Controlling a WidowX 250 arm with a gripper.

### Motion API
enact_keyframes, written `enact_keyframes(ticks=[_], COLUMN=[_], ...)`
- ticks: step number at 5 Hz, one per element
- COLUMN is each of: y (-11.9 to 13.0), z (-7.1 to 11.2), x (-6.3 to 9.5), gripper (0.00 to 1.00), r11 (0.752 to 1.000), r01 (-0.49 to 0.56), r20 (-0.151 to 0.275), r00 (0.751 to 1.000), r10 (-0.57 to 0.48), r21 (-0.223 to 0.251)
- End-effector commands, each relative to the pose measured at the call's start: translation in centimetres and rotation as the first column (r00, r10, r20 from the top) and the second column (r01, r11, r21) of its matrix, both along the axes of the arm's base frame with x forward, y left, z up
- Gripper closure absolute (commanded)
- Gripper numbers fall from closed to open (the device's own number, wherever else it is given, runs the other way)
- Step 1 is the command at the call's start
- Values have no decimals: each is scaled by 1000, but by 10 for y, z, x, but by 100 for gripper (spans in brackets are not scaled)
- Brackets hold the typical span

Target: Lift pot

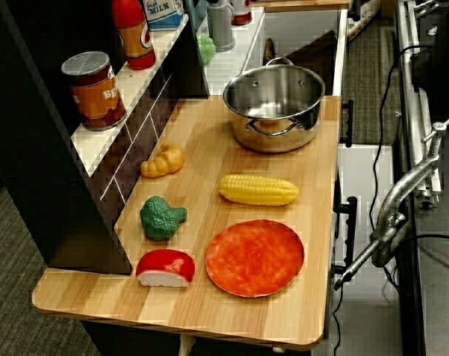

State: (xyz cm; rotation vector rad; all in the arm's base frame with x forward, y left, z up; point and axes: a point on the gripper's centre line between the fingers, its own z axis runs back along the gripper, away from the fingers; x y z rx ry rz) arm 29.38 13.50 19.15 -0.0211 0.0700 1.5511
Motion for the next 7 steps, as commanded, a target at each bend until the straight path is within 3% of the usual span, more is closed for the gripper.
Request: enact_keyframes(ticks=[1, 3, 5, 7], y=[-8, -8, -10, -12], z=[-12, -18, -38, -59], x=[-2, 1, 15, 22], gripper=[0, 0, 0, 0], r11=[998, 999, 994, 991], r01=[10, -28, -46, -68], r20=[36, 32, -44, -39], r00=[999, 999, 998, 997], r10=[-12, 27, 50, 73], r21=[66, 26, 96, 116])
